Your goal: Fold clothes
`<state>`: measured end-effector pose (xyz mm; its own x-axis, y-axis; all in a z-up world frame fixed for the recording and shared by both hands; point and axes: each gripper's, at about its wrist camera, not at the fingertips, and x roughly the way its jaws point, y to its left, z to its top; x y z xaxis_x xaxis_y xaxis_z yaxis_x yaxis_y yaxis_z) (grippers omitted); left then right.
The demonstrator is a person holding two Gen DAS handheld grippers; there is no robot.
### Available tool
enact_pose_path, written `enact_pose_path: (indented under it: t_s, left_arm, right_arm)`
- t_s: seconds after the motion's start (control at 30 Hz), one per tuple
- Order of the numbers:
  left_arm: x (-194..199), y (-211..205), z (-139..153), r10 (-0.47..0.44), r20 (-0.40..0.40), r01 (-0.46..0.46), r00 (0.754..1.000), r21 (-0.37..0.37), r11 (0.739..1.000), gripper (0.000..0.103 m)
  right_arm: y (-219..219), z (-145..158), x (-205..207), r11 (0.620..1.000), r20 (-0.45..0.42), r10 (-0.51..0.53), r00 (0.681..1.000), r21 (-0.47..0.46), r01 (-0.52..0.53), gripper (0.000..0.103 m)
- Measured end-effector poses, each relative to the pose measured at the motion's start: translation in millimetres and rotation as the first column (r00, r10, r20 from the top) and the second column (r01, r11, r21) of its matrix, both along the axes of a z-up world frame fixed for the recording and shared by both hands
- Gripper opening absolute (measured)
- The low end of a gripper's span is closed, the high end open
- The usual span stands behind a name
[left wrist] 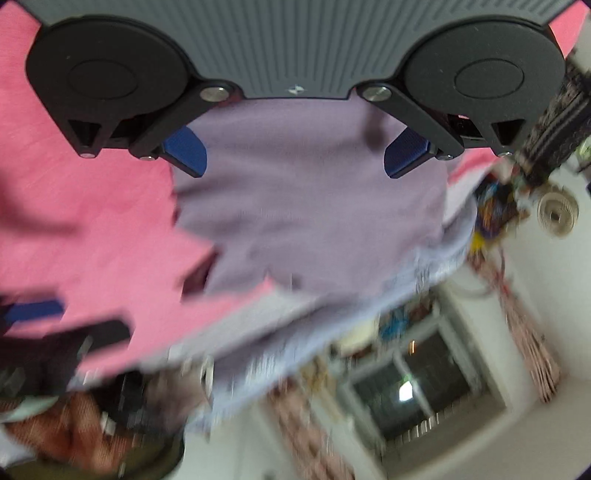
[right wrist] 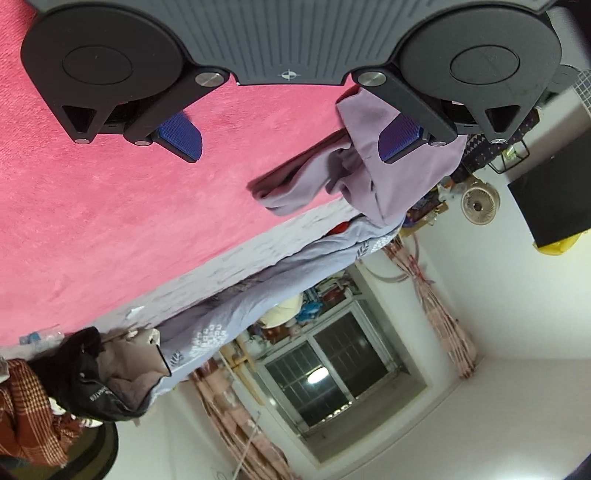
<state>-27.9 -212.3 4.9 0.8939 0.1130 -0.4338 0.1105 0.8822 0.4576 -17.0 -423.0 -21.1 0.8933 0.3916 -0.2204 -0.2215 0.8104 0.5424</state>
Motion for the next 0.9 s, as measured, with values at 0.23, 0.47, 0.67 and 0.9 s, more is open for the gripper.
enact_pose_path:
  t_s: [0.23,0.47,0.67,0.9]
  left_arm:
    - [-13,2,11,-0.127,-0.049,0.121,0.991,-0.121,0.985,0.103]
    - [20,15,25,-0.082,0.020,0.085,0.996,-0.241,0.967,0.103]
    - [27,6,6,-0.135,-0.094,0.114,0.986,-0.202,0.973,0.103]
    - [13,-9,4,-0.178,-0.061,0.179,0.982,0.014,0.984,0.103]
  right_arm:
    - [7,2,7,0.995,-0.058,-0.013,0.998,-0.097,0.007,0.103]
    - [28,35,35,0.882,-0.029,-0.252,0.967,-0.417,0.218,0.103]
    - [53,6,79,0.799,-0.252,-0.125,0.960,-0.599,-0.053,0.103]
    - [48,8,70,0.836,-0.251,-0.132,0.959,-0.548,-0.029,0.103]
